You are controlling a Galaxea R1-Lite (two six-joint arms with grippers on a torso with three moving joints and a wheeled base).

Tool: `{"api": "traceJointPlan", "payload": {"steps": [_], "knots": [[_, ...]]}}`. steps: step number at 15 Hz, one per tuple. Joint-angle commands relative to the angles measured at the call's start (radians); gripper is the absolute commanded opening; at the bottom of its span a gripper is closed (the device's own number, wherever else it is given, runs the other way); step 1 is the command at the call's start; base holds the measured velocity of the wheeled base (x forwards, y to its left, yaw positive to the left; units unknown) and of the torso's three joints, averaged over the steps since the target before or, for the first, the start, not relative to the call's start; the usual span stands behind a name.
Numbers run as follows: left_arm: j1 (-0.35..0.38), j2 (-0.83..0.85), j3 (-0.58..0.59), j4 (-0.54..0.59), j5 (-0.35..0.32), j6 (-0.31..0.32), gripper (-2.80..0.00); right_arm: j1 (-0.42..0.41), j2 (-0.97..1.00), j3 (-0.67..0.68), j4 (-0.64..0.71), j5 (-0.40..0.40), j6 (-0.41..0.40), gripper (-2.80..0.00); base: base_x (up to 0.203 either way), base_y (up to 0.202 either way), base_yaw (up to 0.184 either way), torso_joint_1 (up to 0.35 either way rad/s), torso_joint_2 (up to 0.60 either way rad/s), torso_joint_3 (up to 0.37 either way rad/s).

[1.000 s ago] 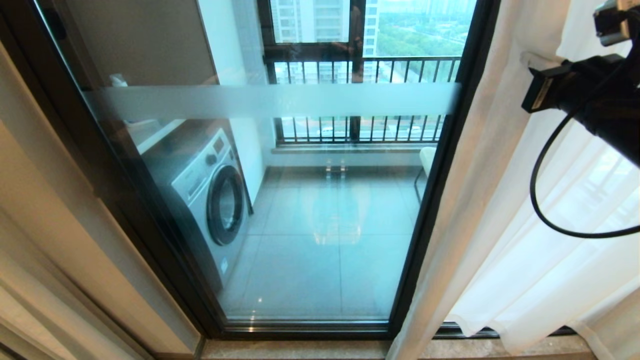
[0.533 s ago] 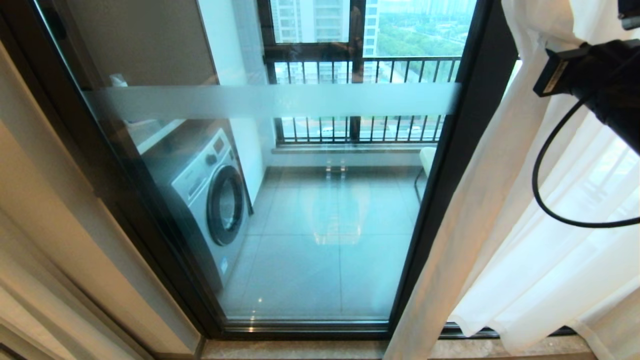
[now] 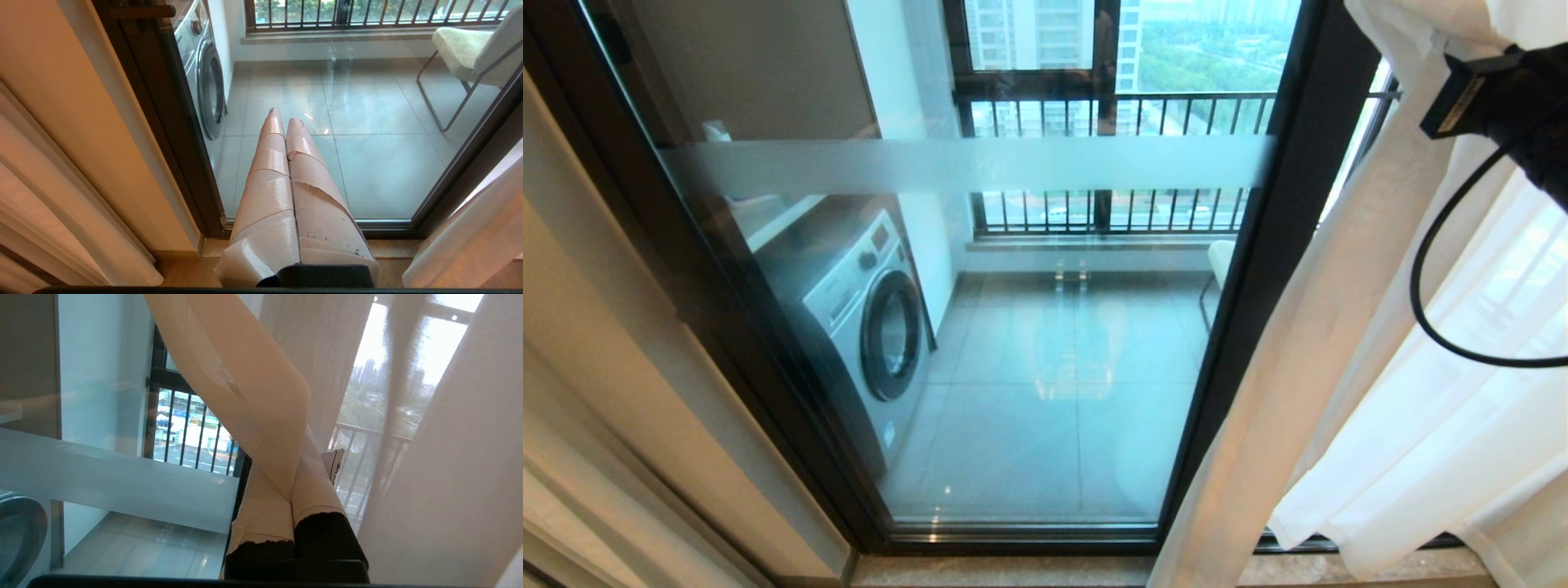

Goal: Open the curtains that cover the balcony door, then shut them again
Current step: Pull the inner curtains open on both sides

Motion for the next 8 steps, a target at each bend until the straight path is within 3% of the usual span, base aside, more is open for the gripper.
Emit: {"api": "traceJointPlan", "payload": {"steps": [1,8], "knots": [[0.000,0.000,0.000,0.000,0.000,0.000,-2.80,-0.013,-0.015,0.010,-0.007,0.000,-0.002,-2.80,0.000,0.000,0.000,0.000,0.00,0.000],[0.000,0.000,0.000,0.000,0.000,0.000,-2.80,-0.066,-0.032,0.056,-0.031,0.001,0.000,-2.80,0.000,0.000,0.000,0.000,0.00,0.000]]}}
